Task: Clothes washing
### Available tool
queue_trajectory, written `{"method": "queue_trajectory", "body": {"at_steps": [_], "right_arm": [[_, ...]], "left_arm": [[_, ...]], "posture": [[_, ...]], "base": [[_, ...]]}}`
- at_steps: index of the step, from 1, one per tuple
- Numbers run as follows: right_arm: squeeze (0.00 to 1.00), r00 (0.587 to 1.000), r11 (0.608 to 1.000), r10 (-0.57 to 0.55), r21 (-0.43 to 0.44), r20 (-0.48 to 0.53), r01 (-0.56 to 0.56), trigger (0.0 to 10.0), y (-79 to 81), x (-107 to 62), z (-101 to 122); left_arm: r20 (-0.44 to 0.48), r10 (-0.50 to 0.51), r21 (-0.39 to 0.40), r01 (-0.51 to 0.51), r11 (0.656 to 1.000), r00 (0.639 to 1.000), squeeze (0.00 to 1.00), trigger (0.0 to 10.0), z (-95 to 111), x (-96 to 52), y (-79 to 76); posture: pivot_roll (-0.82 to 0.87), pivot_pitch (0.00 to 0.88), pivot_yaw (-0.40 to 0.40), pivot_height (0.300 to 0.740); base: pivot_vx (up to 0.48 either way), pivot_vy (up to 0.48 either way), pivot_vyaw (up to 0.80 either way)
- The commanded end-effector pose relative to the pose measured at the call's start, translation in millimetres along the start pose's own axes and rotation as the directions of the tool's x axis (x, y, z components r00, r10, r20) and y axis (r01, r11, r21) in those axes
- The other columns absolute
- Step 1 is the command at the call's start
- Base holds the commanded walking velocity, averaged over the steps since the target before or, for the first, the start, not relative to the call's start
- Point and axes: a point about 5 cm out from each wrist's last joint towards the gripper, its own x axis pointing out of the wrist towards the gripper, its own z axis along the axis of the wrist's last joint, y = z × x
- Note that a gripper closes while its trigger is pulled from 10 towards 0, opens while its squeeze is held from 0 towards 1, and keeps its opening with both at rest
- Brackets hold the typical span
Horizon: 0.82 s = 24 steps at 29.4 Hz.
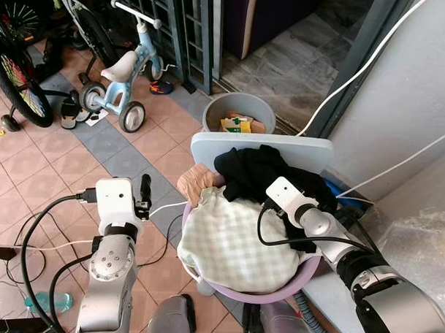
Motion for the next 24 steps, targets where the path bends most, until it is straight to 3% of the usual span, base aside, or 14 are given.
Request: {"method": "queue_trajectory", "body": {"at_steps": [1, 15, 24], "right_arm": [[0.0, 0.999, 1.0, 0.006, 0.008, -0.039, -0.006, 0.0, -0.2, -2.1, -10], [0.0, 1.0, 1.0, 0.005, 0.014, -0.018, -0.004, 0.0, -3.7, -1.7, -8], [0.0, 0.999, 0.989, -0.037, 0.143, 0.01, 0.035, 0.0, -15.6, -2.2, -6]], "left_arm": [[-0.011, 0.014, 0.008, -0.014, 1.0, 1.0, 0.0, 10.0, -3, -0.4, 0.9], [-0.007, 0.028, 0.001, -0.028, 1.0, 1.0, 0.0, 10.0, -3, 2.4, -0.5], [-0.045, 0.033, -0.026, -0.034, 0.999, 0.998, 0.0, 10.0, -7, 2.8, -1.7]], "posture": [[0.14, 0.202, -0.016, 0.74], [0.13, 0.191, -0.03, 0.74], [0.12, 0.187, -0.031, 0.74]], "base": [[0.0, 0.0, 0.0], [0.0, 0.0, 0.0], [0.0, 0.0, 0.0]]}}
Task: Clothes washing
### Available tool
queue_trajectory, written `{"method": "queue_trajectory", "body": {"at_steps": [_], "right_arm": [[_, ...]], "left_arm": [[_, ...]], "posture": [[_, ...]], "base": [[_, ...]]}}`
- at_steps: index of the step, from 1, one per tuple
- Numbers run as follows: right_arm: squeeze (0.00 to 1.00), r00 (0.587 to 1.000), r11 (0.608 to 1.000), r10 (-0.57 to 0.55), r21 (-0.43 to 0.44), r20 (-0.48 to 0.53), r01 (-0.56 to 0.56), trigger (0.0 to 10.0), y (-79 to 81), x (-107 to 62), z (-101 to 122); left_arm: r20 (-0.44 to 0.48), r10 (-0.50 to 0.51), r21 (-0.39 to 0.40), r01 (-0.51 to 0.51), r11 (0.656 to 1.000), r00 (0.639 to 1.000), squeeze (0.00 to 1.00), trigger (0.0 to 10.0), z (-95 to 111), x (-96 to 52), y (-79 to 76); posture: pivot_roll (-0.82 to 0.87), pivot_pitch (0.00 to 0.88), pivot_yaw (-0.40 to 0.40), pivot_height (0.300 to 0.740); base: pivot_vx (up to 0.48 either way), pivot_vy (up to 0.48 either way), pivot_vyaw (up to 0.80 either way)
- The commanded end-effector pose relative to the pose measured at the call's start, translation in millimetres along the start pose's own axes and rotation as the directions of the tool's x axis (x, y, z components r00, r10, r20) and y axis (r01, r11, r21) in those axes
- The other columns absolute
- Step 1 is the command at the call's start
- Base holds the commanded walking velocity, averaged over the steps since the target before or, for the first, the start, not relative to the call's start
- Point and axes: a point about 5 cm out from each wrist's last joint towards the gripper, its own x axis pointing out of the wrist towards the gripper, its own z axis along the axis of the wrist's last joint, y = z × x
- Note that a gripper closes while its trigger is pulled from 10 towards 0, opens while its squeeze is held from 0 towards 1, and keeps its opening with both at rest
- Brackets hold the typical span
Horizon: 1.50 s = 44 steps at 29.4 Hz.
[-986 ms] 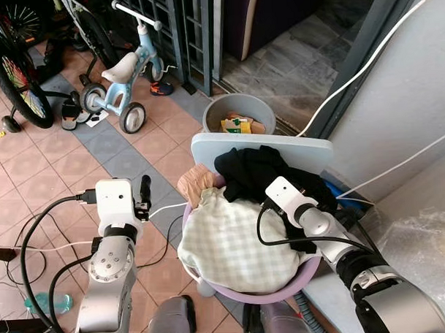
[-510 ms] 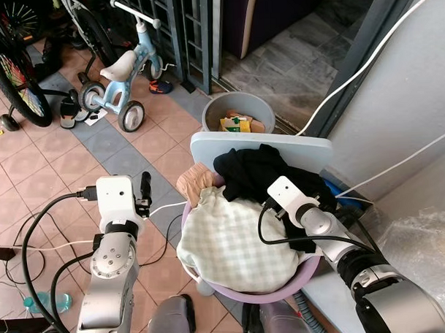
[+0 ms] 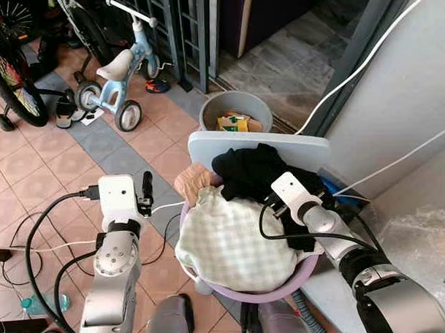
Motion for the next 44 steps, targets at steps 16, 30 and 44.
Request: {"method": "queue_trajectory", "body": {"at_steps": [16, 30, 44], "right_arm": [[0.0, 0.768, 0.775, -0.158, 0.56, 0.621, -0.294, 0.0, -50.4, -37.9, 137], [0.0, 0.727, 0.747, -0.105, 0.536, 0.679, -0.393, 0.0, -53.4, -87.3, 140], [0.0, 0.8, 0.741, -0.008, 0.54, 0.6, -0.398, 0.0, -18.1, -97.6, 117]], "left_arm": [[-0.052, -0.018, -0.006, 0.018, 1.0, 0.998, 0.0, 10.0, -12, 4.4, -10.6], [-0.054, 0.011, 0.011, -0.01, 1.0, 0.999, 0.0, 10.0, -15, 5.5, -8.5], [-0.044, 0.0, 0.007, 0.0, 1.0, 0.999, 0.0, 10.0, -15, 12.3, -15.4]], "posture": [[0.07, 0.144, -0.017, 0.74], [0.05, 0.132, -0.024, 0.74], [0.04, 0.116, -0.027, 0.74]], "base": [[0.0, 0.0, 0.0], [0.0, 0.0, 0.0], [-0.207, 0.0, 0.0]]}}
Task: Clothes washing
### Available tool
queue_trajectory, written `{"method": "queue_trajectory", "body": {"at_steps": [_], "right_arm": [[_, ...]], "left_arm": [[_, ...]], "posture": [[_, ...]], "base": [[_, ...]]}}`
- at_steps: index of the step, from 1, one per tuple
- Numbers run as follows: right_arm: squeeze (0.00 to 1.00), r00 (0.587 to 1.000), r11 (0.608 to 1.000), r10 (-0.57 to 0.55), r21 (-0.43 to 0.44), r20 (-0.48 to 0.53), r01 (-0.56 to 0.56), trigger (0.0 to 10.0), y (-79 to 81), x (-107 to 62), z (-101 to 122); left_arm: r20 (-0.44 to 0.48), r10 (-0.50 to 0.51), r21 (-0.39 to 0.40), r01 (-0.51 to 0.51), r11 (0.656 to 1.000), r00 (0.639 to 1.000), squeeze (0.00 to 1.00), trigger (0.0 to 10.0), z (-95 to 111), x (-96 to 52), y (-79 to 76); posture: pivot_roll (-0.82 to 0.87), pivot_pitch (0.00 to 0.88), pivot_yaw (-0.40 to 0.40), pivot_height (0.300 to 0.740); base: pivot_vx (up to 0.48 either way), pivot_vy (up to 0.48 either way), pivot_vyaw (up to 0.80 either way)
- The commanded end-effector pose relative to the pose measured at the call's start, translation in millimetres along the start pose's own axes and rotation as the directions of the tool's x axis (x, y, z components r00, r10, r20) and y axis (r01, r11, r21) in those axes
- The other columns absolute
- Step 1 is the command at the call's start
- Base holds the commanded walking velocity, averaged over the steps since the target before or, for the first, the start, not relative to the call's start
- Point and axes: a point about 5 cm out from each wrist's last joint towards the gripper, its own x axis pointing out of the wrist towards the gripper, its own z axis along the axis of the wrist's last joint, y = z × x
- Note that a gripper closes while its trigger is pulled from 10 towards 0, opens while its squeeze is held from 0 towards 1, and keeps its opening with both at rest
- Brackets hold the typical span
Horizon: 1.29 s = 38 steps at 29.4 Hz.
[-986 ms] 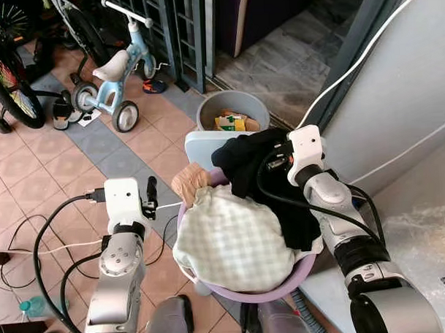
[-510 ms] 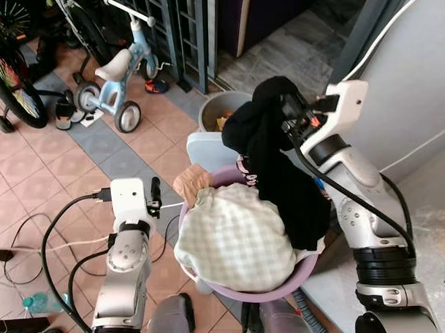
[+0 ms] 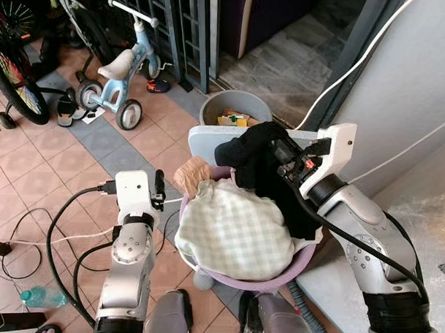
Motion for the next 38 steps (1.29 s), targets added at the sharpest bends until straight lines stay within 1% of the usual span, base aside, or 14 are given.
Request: {"method": "queue_trajectory", "body": {"at_steps": [1, 13, 14, 16, 20, 22, 23, 25, 26, 27, 28, 29, 34, 38], "right_arm": [[0.0, 1.0, 0.999, 0.003, -0.032, 0.017, -0.003, 0.0, 3.9, -1.1, 7], [0.0, 0.995, 0.992, -0.091, -0.089, 0.038, 0.094, 0.0, -7.5, 7.1, 8], [0.0, 0.995, 0.991, -0.096, -0.094, 0.035, 0.099, 0.7, -7.6, 7.1, 7], [0.0, 0.995, 0.99, -0.096, -0.098, 0.032, 0.099, 0.4, -7.0, 6.5, 5], [0.0, 0.995, 0.99, -0.097, -0.099, 0.03, 0.1, 0.7, -6.7, 6.1, 3], [0.0, 0.995, 0.99, -0.1, -0.102, 0.027, 0.103, 1.2, -6.5, 6.1, 2], [0.0, 0.994, 0.989, -0.103, -0.103, 0.026, 0.105, 1.7, -6.6, 6.0, 1], [0.0, 0.994, 0.989, -0.104, -0.105, 0.025, 0.106, 1.7, -6.7, 6.0, 1], [0.0, 0.994, 0.988, -0.108, -0.107, 0.021, 0.109, 3.6, -6.9, 6.3, -1], [0.0, 0.994, 0.988, -0.11, -0.109, 0.018, 0.111, 4.6, -6.9, 6.4, -2], [0.0, 0.994, 0.987, -0.11, -0.116, 0.013, 0.111, 6.1, -7.0, 6.7, -3], [0.0, 0.994, 0.986, -0.11, -0.124, 0.007, 0.11, 10.0, -7.3, 6.9, -4], [0.0, 0.991, 0.981, -0.131, -0.145, -0.006, 0.129, 10.0, -10.2, 7.1, -7], [0.0, 0.977, 0.959, -0.214, -0.195, -0.022, 0.206, 10.0, -20.1, 5.2, -14]], "left_arm": [[-0.006, 0.01, 0.013, -0.01, 1.0, 1.0, 0.0, 10.0, -4, -1.3, 1.2], [-0.002, 0.012, 0.021, -0.012, 1.0, 1.0, 0.0, 10.0, -4, -0.6, 2.5], [-0.002, 0.011, 0.023, -0.011, 1.0, 1.0, 0.0, 10.0, -4, -0.5, 2.6], [-0.003, 0.01, 0.024, -0.01, 1.0, 1.0, 0.0, 10.0, -5, -0.8, 3.0], [-0.004, 0.011, 0.023, -0.011, 1.0, 1.0, 0.0, 10.0, -5, -0.8, 3.2], [-0.006, 0.013, 0.02, -0.013, 1.0, 1.0, 0.0, 10.0, -5, -0.6, 3.3], [-0.006, 0.013, 0.02, -0.013, 1.0, 1.0, 0.0, 10.0, -5, -0.6, 3.1], [-0.006, 0.013, 0.02, -0.013, 1.0, 1.0, 0.0, 10.0, -5, -0.5, 2.9], [-0.006, 0.012, 0.019, -0.011, 1.0, 1.0, 0.0, 10.0, -5, -0.4, 2.4], [-0.006, 0.011, 0.018, -0.011, 1.0, 1.0, 0.0, 10.0, -5, -0.3, 2.3], [-0.007, 0.012, 0.017, -0.012, 1.0, 1.0, 0.0, 10.0, -5, -0.2, 2.2], [-0.007, 0.013, 0.016, -0.013, 1.0, 1.0, 0.0, 10.0, -5, -0.2, 2.1], [-0.005, 0.013, 0.014, -0.013, 1.0, 1.0, 0.0, 10.0, -5, -0.2, 1.9], [0.006, 0.011, 0.013, -0.011, 1.0, 1.0, 0.0, 10.0, -4, -0.4, 2.6]], "posture": [[0.04, 0.115, -0.029, 0.74], [0.05, 0.116, -0.025, 0.74], [0.05, 0.116, -0.024, 0.74], [0.05, 0.116, -0.023, 0.74], [0.05, 0.117, -0.024, 0.74], [0.04, 0.117, -0.025, 0.74], [0.04, 0.118, -0.024, 0.74], [0.04, 0.118, -0.024, 0.74], [0.04, 0.118, -0.027, 0.74], [0.04, 0.118, -0.027, 0.74], [0.04, 0.119, -0.027, 0.74], [0.04, 0.119, -0.028, 0.74], [0.04, 0.12, -0.028, 0.74], [0.04, 0.119, -0.018, 0.74]], "base": [[-0.259, 0.0, 0.0], [-0.266, 0.0, 0.0], [-0.27, 0.0, 0.0], [-0.274, 0.0, 0.0], [-0.272, 0.0, 0.0], [-0.274, 0.0, 0.0], [-0.274, 0.0, 0.0], [-0.274, 0.0, 0.0], [-0.274, 0.0, 0.0], [-0.274, 0.0, 0.0], [-0.274, 0.0, 0.0], [-0.274, 0.0, 0.0], [-0.164, 0.0, 0.0], [0.0, 0.0, -0.11]]}}
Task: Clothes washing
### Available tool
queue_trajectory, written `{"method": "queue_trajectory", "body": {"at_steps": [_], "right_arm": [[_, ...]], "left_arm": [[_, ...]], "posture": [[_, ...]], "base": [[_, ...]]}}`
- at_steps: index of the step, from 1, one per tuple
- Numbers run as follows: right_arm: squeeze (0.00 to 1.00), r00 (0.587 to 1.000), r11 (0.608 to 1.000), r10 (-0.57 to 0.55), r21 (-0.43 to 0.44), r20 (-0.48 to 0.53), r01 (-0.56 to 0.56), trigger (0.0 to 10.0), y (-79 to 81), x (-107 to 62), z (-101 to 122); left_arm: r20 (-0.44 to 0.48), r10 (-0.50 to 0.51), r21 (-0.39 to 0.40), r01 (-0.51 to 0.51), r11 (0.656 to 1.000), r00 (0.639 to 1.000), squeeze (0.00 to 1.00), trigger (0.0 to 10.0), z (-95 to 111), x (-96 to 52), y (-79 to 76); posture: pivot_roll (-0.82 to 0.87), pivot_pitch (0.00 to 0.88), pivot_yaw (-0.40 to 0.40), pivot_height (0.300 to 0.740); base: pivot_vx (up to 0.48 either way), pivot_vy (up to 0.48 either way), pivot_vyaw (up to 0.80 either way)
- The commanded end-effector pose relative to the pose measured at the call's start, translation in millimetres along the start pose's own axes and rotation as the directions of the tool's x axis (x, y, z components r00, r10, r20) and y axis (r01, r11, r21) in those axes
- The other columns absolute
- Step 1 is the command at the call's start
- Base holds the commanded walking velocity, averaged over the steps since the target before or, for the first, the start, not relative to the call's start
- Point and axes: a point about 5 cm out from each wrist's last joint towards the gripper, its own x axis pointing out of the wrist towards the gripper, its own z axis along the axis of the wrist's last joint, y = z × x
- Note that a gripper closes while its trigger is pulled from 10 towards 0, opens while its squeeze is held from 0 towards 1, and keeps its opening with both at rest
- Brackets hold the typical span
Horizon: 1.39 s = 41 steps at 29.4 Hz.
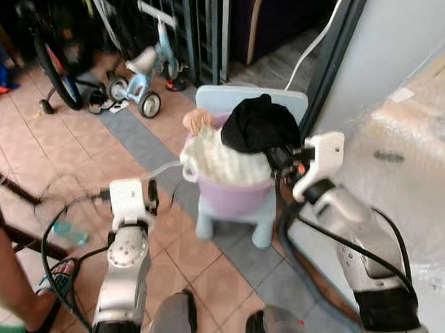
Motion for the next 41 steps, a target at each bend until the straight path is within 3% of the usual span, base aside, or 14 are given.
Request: {"method": "queue_trajectory", "body": {"at_steps": [1, 3, 5, 10, 13, 14, 15, 20, 25, 29, 35, 41], "right_arm": [[0.0, 0.999, 0.997, -0.035, -0.064, 0.005, 0.035, 10.0, -2.2, 1.8, 0], [0.0, 0.998, 0.99, -0.061, -0.13, -0.014, 0.059, 10.0, -5.1, 2.2, -6], [0.0, 0.997, 0.993, -0.069, -0.092, -0.016, 0.068, 10.0, -5.9, 3.2, -8], [0.0, 0.993, 0.988, -0.114, -0.11, -0.029, 0.11, 10.0, -13.2, 1.6, -13], [0.0, 0.978, 0.973, -0.205, -0.113, -0.021, 0.202, 10.0, -28.4, -1.7, -13], [0.0, 0.967, 0.958, -0.256, -0.128, 0.008, 0.255, 10.0, -38.9, -2.1, -8], [0.0, 0.967, 0.958, -0.256, -0.128, 0.008, 0.255, 10.0, -38.9, -2.1, -8], [0.0, 0.892, 0.876, -0.433, -0.175, 0.128, 0.45, 10.0, -76.6, -1.9, 18], [0.0, 0.871, 0.862, -0.462, -0.144, 0.167, 0.485, 10.0, -89.5, 4.5, 35], [0.0, 0.869, 0.869, -0.452, -0.12, 0.199, 0.48, 10.0, -91.0, 13.0, 45], [0.0, 0.908, 0.921, -0.34, -0.109, 0.244, 0.374, 10.0, -78.8, 34.2, 67], [0.0, 0.905, 0.935, -0.325, -0.051, 0.274, 0.352, 10.0, -72.0, 36.9, 73]], "left_arm": [[0.022, 0.007, 0.014, -0.008, 1.0, 1.0, 0.0, 10.0, 4, 1.3, 4.5], [0.027, 0.004, 0.016, -0.004, 1.0, 1.0, 0.0, 10.0, 5, 1.5, 4.8], [0.028, 0.0, 0.015, 0.0, 1.0, 1.0, 0.0, 10.0, 6, 2.2, 3.6], [0.034, -0.005, 0.015, 0.005, 1.0, 0.999, 0.0, 10.0, 7, 3.2, 2.4], [0.034, -0.003, 0.016, 0.003, 1.0, 0.999, 0.0, 10.0, 7, 3.5, 3.1], [0.033, -0.002, 0.016, 0.002, 1.0, 0.999, 0.0, 10.0, 7, 3.7, 3.4], [0.033, -0.002, 0.016, 0.002, 1.0, 0.999, 0.0, 10.0, 7, 3.7, 3.4], [0.033, -0.001, 0.015, 0.001, 1.0, 0.999, 0.0, 10.0, 7, 4.3, 3.4], [0.034, -0.007, 0.008, 0.007, 1.0, 0.999, 0.0, 10.0, 8, 4.7, 1.8], [0.03, -0.019, -0.016, 0.02, 1.0, 0.999, 0.0, 10.0, 8, 4.7, 0.7], [0.063, -0.074, -0.04, 0.077, 0.996, 0.995, 0.0, 10.0, 13, 3.0, -2.3], [0.061, -0.075, -0.04, 0.077, 0.996, 0.995, 0.0, 10.0, 13, 2.0, -0.3]], "posture": [[0.04, 0.119, -0.017, 0.74], [0.03, 0.119, -0.013, 0.74], [0.03, 0.119, -0.009, 0.74], [0.03, 0.118, -0.009, 0.74], [0.03, 0.119, -0.009, 0.74], [0.03, 0.119, -0.007, 0.74], [0.03, 0.119, -0.007, 0.74], [0.03, 0.117, -0.005, 0.74], [0.02, 0.119, -0.007, 0.74], [0.03, 0.122, -0.008, 0.74], [0.03, 0.123, -0.006, 0.74], [0.04, 0.117, -0.002, 0.74]], "base": [[0.0, 0.0, -0.8], [0.0, 0.0, -0.8], [0.0, 0.0, -0.8], [0.0, 0.0, -0.8], [0.0, 0.0, -0.8], [0.0, 0.0, -0.8], [0.0, 0.0, -0.8], [0.0, 0.0, -0.8], [0.0, 0.0, -0.8], [0.0, 0.0, -0.8], [0.0, 0.0, -0.79], [0.0, 0.0, -0.49]]}}
